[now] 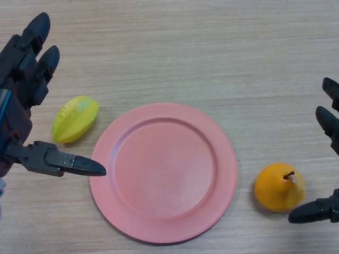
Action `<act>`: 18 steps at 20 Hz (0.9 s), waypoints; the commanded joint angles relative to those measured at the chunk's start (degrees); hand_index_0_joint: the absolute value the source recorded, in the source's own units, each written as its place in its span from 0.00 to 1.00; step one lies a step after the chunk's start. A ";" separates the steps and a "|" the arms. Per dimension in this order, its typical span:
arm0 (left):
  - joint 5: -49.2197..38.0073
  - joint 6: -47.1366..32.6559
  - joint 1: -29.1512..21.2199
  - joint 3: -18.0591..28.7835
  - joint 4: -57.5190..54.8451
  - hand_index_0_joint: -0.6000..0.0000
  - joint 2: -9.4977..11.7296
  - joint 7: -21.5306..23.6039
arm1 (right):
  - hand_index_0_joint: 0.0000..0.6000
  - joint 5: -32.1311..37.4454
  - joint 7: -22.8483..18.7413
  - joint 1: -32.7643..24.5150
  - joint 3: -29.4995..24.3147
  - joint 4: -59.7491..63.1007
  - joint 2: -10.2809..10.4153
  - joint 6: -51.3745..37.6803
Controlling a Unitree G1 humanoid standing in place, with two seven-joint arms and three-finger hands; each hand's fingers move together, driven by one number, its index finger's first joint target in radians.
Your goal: Pick up the yellow pear and place it on the plate
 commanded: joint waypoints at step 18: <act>-0.17 -2.92 -0.82 3.98 -4.21 1.00 1.54 0.35 | 0.00 -15.02 -19.89 -7.51 8.53 44.06 -2.54 -50.55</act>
